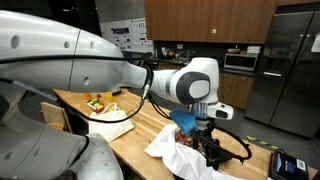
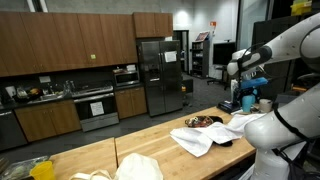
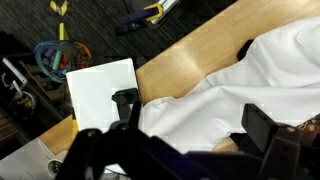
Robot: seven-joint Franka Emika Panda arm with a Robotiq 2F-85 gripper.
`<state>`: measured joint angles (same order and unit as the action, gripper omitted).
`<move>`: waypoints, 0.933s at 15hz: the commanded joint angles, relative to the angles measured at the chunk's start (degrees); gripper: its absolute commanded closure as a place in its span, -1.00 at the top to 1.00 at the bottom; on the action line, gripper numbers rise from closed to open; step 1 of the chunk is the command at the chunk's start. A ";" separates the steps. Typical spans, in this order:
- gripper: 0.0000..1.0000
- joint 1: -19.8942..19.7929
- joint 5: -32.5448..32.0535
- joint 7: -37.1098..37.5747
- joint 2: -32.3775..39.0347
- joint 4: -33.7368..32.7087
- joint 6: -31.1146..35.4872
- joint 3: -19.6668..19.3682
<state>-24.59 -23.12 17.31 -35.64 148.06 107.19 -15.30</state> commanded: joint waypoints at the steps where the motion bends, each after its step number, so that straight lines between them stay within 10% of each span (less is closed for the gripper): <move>1: 1.00 -0.66 0.38 -0.34 0.11 -0.12 -0.04 0.61; 14: 1.00 0.29 -4.10 -9.27 -2.71 1.54 0.09 0.17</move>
<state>-24.58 -24.38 14.94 -35.71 148.14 107.33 -15.05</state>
